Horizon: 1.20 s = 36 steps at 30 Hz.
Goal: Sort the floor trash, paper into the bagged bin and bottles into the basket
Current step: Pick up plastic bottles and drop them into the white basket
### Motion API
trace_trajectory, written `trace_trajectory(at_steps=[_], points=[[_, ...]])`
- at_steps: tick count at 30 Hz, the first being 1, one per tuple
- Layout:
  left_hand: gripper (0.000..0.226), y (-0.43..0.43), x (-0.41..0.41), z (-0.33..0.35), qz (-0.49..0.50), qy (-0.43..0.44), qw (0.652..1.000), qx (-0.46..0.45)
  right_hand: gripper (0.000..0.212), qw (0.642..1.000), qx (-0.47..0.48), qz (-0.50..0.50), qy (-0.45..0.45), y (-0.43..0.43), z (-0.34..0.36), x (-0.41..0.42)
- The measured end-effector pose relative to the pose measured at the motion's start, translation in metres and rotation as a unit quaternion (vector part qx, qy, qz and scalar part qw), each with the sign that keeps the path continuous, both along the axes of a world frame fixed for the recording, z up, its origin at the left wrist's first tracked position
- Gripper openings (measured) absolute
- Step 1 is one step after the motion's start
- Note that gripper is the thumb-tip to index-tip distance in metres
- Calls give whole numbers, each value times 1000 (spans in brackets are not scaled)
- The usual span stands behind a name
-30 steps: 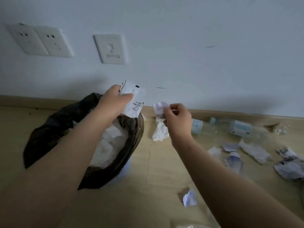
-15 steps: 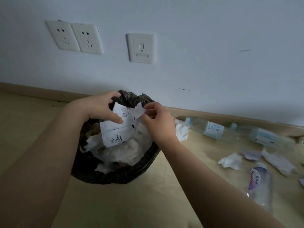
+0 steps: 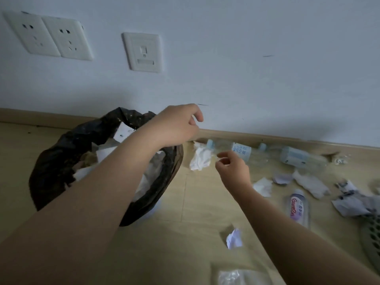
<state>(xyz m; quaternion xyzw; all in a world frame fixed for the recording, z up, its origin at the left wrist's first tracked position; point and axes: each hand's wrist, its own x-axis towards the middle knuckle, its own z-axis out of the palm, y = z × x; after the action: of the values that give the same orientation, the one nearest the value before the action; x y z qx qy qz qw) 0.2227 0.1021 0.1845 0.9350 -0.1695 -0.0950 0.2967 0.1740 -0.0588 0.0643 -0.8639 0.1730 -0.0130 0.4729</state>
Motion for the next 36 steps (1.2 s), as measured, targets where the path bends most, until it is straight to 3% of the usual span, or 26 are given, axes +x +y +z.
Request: trace_trajectory(at_steps=[4, 6, 10, 14, 17, 20, 25, 27, 31, 33, 36], points=[[21, -57, -20, -13, -84, 84, 992, -37, 28, 993, -39, -22, 112, -55, -45, -31], [24, -78, -31, -31, -124, 108, 986, 16, 34, 985, -40, 0, 165, -76, -63, -47], [29, -106, -56, -85, -205, 234, 943, 117, 45, 961, -133, 7, 244, -116, -81, -70], [41, -116, -73, -137, -276, 257, 895, 237, 46, 938, -196, -29, 284, -139, -86, -78], [58, -119, -79, -167, -301, 268, 872, 276, 46, 928, -236, -41, 284, -145, -88, -80], [62, -118, -88, -192, -300, 245, 881, 272, 46, 943, -224, 39, 245, -144, -90, -87], [29, -121, -103, -220, -241, 115, 930, 253, 48, 914, -190, 264, 242, -134, -97, -120], [19, -121, -105, -226, -217, 99, 943, 233, 59, 877, -196, 361, 247, -133, -100, -135], [14, -119, -104, -235, -170, 108, 958, 203, 65, 761, -304, 539, 195, -128, -107, -156], [12, -118, -101, -236, -151, 118, 963, 188, 51, 745, -340, 547, 172, -125, -108, -157], [11, -115, -96, -236, -149, 128, 965, 171, 39, 782, -317, 491, 217, -122, -106, -149]])
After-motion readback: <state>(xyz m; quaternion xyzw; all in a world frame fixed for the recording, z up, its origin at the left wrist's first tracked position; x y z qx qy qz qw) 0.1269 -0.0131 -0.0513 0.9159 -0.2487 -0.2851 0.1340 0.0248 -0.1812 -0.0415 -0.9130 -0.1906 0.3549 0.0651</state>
